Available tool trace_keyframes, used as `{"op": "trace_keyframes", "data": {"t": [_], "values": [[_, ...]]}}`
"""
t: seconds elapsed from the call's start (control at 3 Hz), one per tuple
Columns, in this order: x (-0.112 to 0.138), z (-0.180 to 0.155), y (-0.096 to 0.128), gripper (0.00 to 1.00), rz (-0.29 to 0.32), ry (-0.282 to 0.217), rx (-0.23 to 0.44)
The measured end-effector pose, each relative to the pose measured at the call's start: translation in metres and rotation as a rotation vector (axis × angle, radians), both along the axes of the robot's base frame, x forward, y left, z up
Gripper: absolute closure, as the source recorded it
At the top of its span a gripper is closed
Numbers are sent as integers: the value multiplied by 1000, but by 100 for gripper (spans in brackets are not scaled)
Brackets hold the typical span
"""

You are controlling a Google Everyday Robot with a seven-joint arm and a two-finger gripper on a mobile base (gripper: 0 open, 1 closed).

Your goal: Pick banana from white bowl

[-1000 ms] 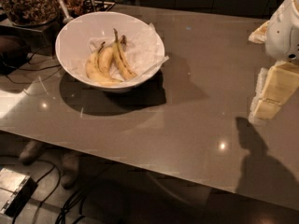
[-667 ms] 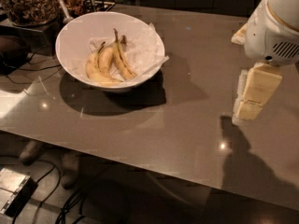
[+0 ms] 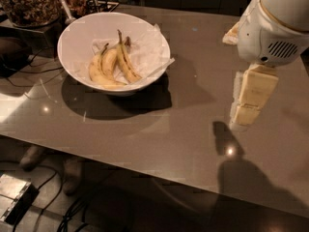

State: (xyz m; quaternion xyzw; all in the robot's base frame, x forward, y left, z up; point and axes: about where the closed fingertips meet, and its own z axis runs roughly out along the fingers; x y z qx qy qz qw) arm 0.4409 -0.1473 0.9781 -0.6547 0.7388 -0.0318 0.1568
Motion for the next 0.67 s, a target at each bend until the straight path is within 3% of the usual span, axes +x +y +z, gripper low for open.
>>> {"op": "trace_keyframes", "data": {"t": [0.33, 0.67], "values": [[11, -5, 19, 0, -34, -29, -19], [40, -19, 61, 0, -71, -33, -78]]}}
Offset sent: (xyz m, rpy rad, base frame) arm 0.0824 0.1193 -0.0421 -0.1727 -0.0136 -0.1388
